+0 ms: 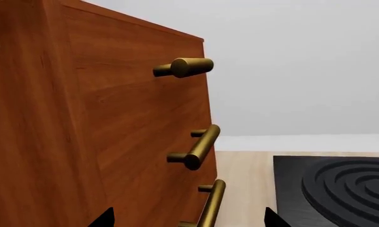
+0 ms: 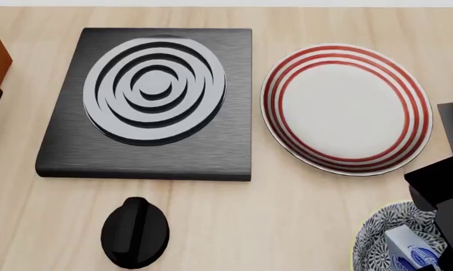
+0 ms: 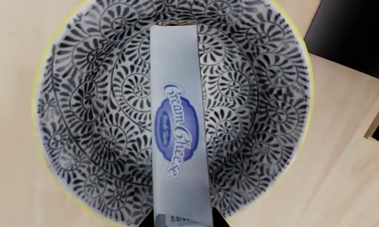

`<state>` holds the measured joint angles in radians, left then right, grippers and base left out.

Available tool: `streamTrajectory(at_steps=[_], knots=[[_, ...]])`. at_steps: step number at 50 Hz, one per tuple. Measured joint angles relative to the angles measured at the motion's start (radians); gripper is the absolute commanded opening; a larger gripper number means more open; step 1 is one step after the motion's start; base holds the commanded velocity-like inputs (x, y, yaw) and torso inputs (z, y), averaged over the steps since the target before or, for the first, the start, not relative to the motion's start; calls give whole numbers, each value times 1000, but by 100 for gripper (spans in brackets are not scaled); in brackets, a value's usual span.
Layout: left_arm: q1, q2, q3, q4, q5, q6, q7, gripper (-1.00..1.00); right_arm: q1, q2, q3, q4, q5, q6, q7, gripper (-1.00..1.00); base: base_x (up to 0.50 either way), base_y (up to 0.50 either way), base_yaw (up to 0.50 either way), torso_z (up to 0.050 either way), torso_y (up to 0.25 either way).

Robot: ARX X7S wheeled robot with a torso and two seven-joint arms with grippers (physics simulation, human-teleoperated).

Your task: Pick up the cream cheese and put it in the bowl.

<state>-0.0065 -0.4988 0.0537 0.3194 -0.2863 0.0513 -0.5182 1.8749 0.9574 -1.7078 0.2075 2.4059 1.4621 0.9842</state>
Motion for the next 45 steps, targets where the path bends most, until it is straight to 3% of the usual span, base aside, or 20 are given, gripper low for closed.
streamTrajectory(at_steps=[7, 8, 22, 45], knots=[[0, 0, 0, -1, -1, 2, 0, 100, 2, -3, -3, 3, -8, 2, -11, -100, 1, 0, 1, 0, 0], [0, 0, 0, -2, -1, 2, 0, 100, 2, -3, -4, 3, -9, 1, -12, 100, 0, 0, 3, 0, 0], [-3, -1, 3, -5, -2, 2, 1, 100, 55, -9, -34, 1, 30, -8, 31, 100, 0, 0, 0, 0, 0], [-1, -4, 5, -1, -5, 0, 0, 100, 304, 28, -107, -58, 189, 13, 163, 100, 0, 0, 0, 0, 0]])
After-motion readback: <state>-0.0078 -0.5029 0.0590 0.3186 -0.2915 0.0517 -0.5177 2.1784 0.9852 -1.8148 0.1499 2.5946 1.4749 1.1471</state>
